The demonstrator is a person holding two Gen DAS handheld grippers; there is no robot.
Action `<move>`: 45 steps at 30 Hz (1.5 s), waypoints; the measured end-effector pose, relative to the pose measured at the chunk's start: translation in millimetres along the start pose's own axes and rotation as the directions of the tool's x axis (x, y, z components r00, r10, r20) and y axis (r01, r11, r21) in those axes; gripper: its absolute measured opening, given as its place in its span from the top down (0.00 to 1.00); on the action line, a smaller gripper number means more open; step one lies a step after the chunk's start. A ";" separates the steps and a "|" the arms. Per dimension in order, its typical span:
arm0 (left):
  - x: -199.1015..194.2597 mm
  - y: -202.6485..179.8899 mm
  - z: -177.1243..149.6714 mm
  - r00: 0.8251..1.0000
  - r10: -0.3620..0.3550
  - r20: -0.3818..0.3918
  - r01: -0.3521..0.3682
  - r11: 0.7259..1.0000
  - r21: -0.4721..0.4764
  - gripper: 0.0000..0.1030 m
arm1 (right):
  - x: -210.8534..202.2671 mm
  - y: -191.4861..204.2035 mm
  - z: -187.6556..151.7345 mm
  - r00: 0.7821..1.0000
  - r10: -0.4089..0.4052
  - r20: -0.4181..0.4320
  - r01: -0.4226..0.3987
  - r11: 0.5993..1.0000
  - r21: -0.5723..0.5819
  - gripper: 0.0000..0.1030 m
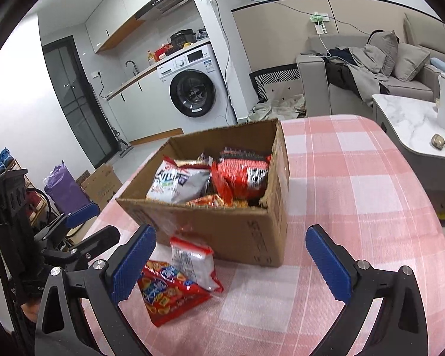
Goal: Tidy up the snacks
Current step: 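Withdraw both tools and move toward the last two packs beside the box, then grasp the red-and-blue chip bag with the left tool while the right tool grasps the white-and-red packet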
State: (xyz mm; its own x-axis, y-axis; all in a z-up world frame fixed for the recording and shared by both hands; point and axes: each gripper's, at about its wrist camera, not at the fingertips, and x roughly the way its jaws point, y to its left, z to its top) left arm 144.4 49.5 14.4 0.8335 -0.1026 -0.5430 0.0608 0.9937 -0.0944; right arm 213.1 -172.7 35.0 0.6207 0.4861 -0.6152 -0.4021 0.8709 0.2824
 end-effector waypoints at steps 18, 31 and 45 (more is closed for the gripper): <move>0.6 -13.8 -21.2 0.994 -0.047 -0.102 0.047 0.999 0.004 0.00 | 11.9 7.4 -19.5 0.995 -0.027 -0.093 0.024 0.999 -0.033 0.00; 24.9 -33.2 -35.1 0.983 -0.057 -0.177 0.060 0.998 0.011 0.00 | 25.0 5.5 -25.8 0.988 -0.068 -0.136 0.061 0.997 -0.056 0.00; 66.8 -26.8 -40.9 0.955 -0.155 -0.252 0.125 0.983 -0.131 0.00 | 32.0 2.0 -28.2 0.986 -0.071 -0.154 0.065 0.997 -0.045 0.00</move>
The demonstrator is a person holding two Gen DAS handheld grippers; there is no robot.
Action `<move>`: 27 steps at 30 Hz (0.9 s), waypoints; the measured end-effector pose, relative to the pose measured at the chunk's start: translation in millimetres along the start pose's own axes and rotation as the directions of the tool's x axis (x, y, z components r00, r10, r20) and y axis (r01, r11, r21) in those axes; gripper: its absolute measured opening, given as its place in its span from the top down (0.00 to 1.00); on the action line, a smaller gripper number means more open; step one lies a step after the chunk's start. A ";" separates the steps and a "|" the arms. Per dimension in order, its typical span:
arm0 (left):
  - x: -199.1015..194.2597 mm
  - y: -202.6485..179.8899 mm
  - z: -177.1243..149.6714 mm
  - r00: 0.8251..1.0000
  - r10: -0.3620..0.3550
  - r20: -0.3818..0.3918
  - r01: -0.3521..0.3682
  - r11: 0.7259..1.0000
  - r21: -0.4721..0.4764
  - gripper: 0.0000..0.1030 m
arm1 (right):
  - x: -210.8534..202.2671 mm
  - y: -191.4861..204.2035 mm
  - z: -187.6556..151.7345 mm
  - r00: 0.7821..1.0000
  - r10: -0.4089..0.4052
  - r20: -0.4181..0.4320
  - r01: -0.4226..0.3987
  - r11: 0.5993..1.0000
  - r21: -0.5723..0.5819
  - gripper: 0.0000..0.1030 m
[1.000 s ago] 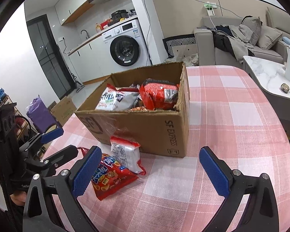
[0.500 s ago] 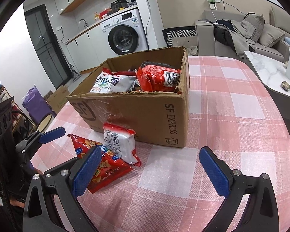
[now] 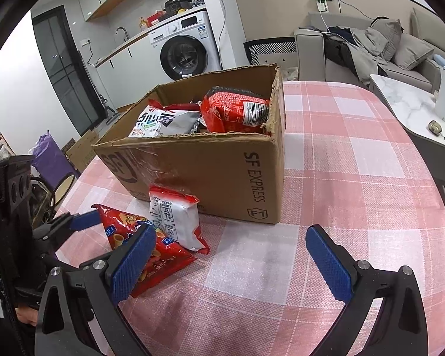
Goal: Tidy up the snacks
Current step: 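Grasp the red-and-blue chip bag with the left tool while the right tool grasps the white-and-red packet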
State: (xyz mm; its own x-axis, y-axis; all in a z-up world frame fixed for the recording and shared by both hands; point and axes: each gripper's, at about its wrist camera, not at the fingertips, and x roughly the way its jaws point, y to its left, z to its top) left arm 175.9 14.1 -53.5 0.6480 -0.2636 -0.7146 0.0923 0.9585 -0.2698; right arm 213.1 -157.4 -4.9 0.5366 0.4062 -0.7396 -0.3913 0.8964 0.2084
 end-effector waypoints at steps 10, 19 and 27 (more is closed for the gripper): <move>25.5 6.7 1.9 0.995 -0.082 -0.048 0.079 0.995 -0.052 0.22 | 0.3 -2.4 -0.1 1.000 0.001 0.001 -0.001 1.000 0.011 0.00; 37.7 2.9 9.7 0.989 -0.142 -0.041 0.141 0.990 -0.032 0.53 | 4.2 -0.1 -2.5 1.000 0.000 -0.008 0.000 1.000 -0.001 0.00; 21.3 10.4 2.9 0.993 -0.115 -0.021 0.115 0.993 -0.013 0.56 | 8.9 2.5 -5.2 1.000 0.000 -0.019 0.000 1.000 -0.009 0.00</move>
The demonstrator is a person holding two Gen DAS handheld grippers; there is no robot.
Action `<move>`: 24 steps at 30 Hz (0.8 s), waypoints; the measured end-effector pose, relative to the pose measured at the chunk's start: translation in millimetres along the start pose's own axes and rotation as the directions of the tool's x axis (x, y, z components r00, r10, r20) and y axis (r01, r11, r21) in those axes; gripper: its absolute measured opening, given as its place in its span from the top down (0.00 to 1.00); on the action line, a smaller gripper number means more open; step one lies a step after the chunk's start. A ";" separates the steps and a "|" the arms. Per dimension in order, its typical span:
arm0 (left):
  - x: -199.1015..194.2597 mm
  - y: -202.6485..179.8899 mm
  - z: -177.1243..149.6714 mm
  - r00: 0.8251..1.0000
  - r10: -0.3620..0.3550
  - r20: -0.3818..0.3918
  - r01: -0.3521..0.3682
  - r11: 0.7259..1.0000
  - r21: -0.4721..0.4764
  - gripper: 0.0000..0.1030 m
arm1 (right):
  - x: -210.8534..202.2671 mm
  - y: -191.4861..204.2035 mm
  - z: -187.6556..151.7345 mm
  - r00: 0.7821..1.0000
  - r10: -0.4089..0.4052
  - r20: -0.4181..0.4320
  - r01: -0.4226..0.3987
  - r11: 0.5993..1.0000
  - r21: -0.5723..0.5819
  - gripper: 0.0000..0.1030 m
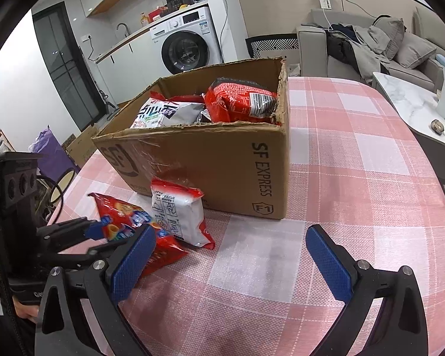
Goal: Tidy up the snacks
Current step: 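Grasp the red-and-blue chip bag with the left tool while the right tool grasps the white-and-red packet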
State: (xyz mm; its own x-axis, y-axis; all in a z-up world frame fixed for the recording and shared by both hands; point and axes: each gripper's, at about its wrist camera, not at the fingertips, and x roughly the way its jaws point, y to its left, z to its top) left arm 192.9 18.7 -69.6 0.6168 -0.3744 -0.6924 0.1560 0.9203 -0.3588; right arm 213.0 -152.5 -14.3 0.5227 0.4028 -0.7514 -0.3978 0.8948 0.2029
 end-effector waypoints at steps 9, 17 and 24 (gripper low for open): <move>-26.1 17.7 8.0 0.996 0.077 0.037 -0.076 0.997 -0.031 0.57 | 16.9 11.7 -4.6 0.999 0.001 -0.038 -0.001 1.000 -0.015 0.00; -34.2 34.8 12.0 0.994 0.103 0.045 -0.102 0.994 -0.029 0.59 | 31.9 30.3 -6.6 0.999 0.022 -0.033 -0.022 1.000 -0.011 0.05; -28.6 38.9 3.7 0.993 0.116 0.035 -0.114 0.993 -0.035 0.59 | 45.2 40.9 -5.5 0.999 0.045 -0.024 -0.044 0.999 0.019 0.16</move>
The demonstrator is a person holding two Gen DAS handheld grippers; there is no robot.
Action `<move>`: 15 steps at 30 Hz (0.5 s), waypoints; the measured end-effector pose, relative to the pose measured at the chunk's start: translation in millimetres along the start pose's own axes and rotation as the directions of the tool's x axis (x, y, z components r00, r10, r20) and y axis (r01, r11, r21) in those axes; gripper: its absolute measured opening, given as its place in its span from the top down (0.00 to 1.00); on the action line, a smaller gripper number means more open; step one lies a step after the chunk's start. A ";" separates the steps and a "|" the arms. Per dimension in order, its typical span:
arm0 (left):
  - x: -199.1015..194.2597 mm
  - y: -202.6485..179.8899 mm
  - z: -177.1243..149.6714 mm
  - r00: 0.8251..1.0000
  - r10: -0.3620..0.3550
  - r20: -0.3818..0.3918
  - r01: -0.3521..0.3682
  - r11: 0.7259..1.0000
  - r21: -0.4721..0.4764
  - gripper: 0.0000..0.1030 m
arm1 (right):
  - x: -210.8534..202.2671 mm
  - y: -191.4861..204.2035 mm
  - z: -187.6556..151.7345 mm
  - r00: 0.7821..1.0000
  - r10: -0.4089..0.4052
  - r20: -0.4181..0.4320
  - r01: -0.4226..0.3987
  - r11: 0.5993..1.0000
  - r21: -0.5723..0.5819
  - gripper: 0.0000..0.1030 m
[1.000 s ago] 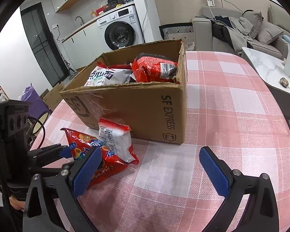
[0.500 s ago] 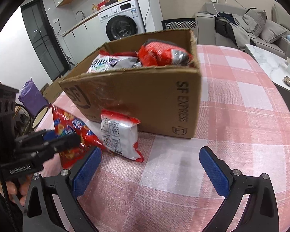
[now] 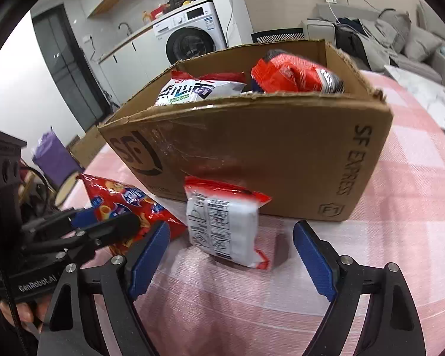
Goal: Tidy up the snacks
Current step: 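Grasp the red-and-blue chip bag with the left tool while the right tool grasps the white-and-red packet, then lift both packs up and carry them over the box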
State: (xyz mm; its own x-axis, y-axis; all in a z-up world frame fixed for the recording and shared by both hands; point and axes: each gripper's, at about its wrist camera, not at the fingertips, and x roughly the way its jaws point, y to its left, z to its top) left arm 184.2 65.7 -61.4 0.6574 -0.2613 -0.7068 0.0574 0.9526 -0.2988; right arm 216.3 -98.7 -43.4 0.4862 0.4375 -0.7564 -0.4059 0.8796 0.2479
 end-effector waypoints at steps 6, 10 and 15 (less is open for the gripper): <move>7.9 2.8 0.2 1.000 0.002 -0.007 -0.002 1.000 -0.009 0.60 | 7.8 0.2 2.4 1.000 -0.005 -0.020 0.005 1.000 -0.013 0.28; 11.8 2.4 0.6 1.000 0.001 -0.007 -0.001 1.000 -0.003 0.60 | 9.2 2.5 0.7 1.000 -0.008 -0.026 0.007 0.999 -0.036 0.52; 11.2 5.4 -1.0 1.000 -0.016 -0.015 0.015 1.000 -0.009 0.61 | -0.5 9.1 -4.3 1.000 0.004 -0.004 -0.004 0.997 -0.076 0.56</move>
State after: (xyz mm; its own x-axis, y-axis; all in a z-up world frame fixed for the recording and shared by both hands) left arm 191.1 67.8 -71.6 0.6451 -0.2785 -0.7115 0.0607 0.9469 -0.3156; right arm 209.0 -91.8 -43.3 0.4819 0.4399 -0.7578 -0.4657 0.8612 0.2038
